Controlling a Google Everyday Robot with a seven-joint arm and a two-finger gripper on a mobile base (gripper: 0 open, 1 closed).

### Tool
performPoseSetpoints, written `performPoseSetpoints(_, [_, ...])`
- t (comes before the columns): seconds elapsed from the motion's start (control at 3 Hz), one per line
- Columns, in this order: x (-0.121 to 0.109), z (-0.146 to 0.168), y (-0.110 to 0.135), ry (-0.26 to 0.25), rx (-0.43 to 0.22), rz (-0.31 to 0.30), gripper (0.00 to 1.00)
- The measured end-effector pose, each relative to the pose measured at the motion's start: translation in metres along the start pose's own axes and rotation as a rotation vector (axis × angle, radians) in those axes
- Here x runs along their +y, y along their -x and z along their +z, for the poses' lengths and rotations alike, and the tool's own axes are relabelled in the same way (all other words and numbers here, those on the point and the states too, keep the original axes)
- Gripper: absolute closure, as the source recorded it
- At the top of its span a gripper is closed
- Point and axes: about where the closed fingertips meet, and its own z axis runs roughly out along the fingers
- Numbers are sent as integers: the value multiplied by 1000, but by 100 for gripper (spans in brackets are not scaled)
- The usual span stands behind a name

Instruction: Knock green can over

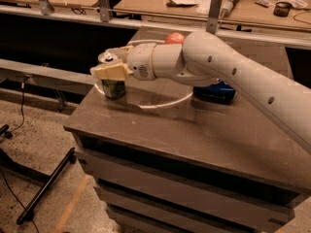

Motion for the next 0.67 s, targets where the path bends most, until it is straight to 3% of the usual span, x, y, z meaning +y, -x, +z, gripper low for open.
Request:
performPoseSetpoints(0.33, [-3, -16, 0, -48, -16, 10, 51])
performPoseSetpoints(0.67, [-5, -34, -3, -101, -22, 25, 71])
